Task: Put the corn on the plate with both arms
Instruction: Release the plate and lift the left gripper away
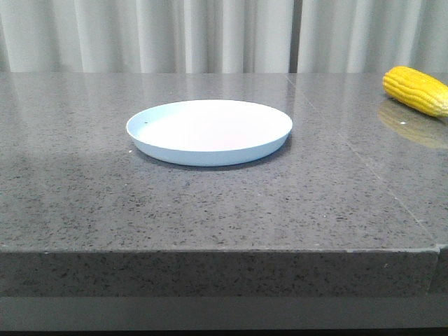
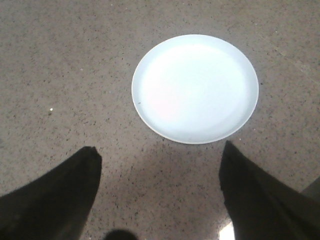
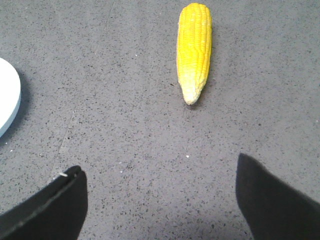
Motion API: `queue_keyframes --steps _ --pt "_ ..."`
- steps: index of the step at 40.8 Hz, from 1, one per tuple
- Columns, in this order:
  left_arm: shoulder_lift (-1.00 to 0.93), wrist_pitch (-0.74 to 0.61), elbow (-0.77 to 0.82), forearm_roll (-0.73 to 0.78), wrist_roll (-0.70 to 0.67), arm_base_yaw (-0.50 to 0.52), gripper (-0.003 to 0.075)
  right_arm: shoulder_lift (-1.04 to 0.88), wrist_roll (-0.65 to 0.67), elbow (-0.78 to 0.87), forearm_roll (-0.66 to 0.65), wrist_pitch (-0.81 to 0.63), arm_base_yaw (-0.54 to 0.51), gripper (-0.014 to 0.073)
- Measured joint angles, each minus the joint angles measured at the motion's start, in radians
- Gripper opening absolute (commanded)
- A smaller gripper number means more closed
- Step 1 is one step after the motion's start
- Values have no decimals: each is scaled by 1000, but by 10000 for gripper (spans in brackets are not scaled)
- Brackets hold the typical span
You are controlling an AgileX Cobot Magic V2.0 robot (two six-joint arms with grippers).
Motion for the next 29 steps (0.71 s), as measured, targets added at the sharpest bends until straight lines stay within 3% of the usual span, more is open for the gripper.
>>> queue_keyframes --steps 16,29 --pt "-347 -131 364 1 -61 0 482 0 0 0 0 0 0 627" --pt "-442 -133 467 3 -67 -2 482 0 0 0 0 0 0 627"
